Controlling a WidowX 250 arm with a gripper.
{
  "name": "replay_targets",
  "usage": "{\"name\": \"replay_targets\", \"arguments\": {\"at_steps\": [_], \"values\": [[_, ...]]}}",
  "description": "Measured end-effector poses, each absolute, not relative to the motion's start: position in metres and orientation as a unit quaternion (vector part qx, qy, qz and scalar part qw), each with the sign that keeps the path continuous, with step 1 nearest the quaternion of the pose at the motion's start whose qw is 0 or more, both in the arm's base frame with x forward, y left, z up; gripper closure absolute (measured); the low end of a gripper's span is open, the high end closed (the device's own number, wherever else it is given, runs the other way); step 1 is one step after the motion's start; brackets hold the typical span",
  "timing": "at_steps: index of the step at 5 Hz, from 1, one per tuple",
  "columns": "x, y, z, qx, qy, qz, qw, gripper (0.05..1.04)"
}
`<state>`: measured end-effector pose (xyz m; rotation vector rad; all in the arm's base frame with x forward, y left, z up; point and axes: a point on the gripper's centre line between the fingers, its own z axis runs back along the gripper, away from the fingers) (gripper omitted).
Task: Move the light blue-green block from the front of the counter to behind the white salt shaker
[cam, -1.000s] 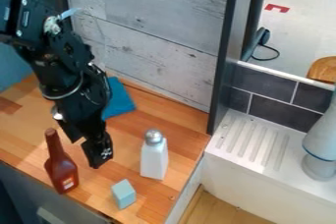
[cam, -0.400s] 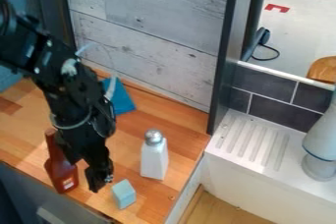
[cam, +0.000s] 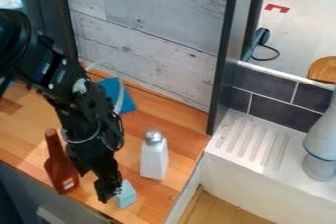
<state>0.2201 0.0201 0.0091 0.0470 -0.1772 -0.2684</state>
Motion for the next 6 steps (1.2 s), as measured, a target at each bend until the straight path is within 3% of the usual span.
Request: {"name": "replay_targets", "arguments": {"at_steps": [2,4,5,6], "values": [[0.223,0.009,-0.001,-0.014,-0.082,-0.139,0.987,0.079],[0.231,-0.001,-0.018,-0.02,-0.076,-0.145,0.986,0.079],[0.236,-0.006,-0.021,-0.018,-0.077,-0.151,0.985,0.13],[0.237,-0.007,-0.024,-0.02,-0.08,-0.148,0.986,0.379]]}}
